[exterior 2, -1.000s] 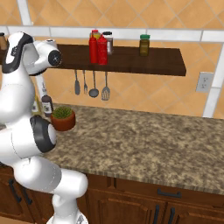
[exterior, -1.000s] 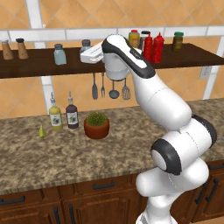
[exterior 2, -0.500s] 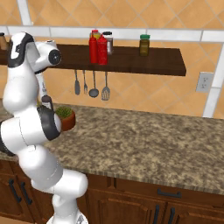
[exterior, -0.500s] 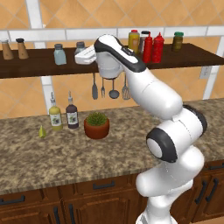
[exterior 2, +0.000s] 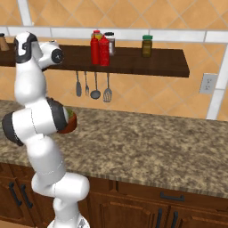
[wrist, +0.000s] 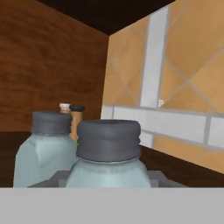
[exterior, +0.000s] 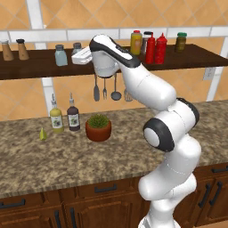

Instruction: Put the shaker and condiment bottle from the counter next to their counterparts in the cabinet.

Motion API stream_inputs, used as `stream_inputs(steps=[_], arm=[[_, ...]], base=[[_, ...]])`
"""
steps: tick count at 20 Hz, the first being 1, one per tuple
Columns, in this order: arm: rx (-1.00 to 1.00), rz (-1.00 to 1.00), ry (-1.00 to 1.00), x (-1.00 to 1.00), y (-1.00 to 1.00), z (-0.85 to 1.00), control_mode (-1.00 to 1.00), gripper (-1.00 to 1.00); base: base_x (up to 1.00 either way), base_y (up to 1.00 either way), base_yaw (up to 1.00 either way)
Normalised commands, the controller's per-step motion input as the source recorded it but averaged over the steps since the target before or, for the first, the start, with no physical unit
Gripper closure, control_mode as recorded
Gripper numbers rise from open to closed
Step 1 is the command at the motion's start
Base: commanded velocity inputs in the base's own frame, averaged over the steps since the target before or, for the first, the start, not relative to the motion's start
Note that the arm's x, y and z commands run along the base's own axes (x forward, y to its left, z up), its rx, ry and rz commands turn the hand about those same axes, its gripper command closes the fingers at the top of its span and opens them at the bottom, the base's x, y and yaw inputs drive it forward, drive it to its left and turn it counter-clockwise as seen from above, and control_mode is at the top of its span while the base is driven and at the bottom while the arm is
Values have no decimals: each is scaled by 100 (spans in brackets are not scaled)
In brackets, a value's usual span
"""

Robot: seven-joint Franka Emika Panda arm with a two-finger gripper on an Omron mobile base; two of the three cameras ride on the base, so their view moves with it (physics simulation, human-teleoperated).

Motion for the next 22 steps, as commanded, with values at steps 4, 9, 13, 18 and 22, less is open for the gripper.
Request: stream_inputs(steps=[4, 9, 13, 18, 22], arm=[[0, 0, 0, 31, 7, -7, -100, 100], [0, 0, -1, 31, 9, -4, -100, 100], [0, 0, 0, 26, 17, -7, -100, 100], [0, 0, 0, 20, 21, -11, -100, 100], [0, 0, 0, 10, 15, -10, -100, 100]], base=[[0, 0, 0], [0, 0, 0], [0, 0, 0], [0, 0, 0], [0, 0, 0]])
